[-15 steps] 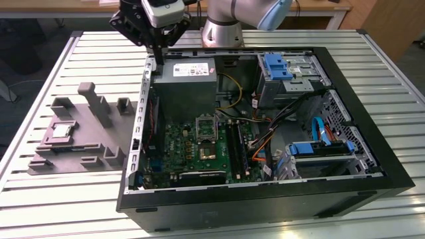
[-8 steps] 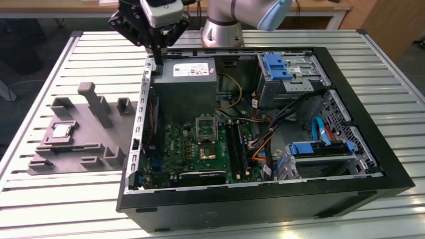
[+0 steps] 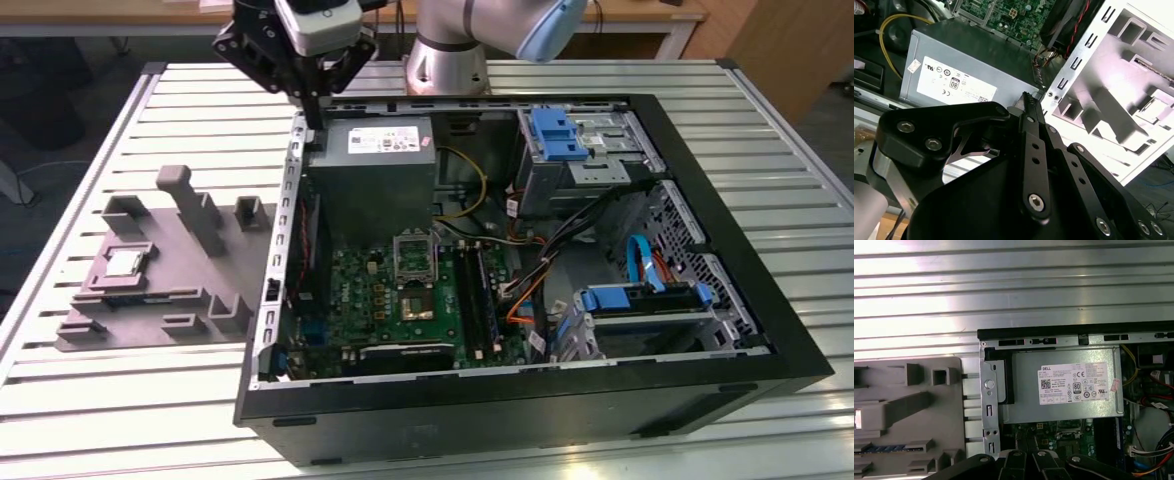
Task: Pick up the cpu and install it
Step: 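Reach for the cpu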
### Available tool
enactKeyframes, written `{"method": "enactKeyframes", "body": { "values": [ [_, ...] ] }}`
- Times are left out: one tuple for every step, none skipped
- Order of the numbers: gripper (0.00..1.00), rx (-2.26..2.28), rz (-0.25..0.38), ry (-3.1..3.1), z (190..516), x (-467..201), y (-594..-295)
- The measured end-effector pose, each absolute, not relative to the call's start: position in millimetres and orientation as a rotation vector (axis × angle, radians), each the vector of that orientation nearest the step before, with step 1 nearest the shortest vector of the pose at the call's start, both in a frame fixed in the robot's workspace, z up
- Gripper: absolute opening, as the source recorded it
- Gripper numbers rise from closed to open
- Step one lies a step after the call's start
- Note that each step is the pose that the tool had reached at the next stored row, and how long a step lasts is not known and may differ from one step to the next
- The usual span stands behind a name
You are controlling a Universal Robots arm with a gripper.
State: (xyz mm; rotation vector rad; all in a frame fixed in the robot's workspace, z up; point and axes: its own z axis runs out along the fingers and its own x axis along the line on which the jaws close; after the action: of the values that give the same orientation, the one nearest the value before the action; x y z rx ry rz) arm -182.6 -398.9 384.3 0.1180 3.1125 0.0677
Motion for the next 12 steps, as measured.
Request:
{"method": "enactKeyframes", "body": {
  "values": [
    [0.11,0.118,0.068,3.112,384.3,-182.9,-398.9],
    [0.11,0.118,0.068,3.113,384.3,-183.3,-398.9],
    [0.11,0.118,0.068,3.113,384.3,-183.7,-398.9],
    [0.11,0.118,0.068,3.113,384.2,-184.0,-399.0],
    [0.11,0.118,0.068,3.113,384.2,-184.2,-398.9],
    [0.11,0.118,0.068,3.113,384.2,-184.5,-398.9],
    [0.11,0.118,0.068,3.113,384.1,-184.7,-398.9],
    [0.11,0.118,0.068,3.113,384.1,-184.9,-398.9],
    [0.11,0.118,0.068,3.113,384.1,-185.1,-398.9],
    [0.11,0.118,0.068,3.113,384.0,-185.4,-398.9],
    [0.11,0.118,0.068,3.113,384.0,-185.7,-398.9],
    [0.11,0.118,0.068,3.113,383.9,-186.0,-398.9]
  ]
}}
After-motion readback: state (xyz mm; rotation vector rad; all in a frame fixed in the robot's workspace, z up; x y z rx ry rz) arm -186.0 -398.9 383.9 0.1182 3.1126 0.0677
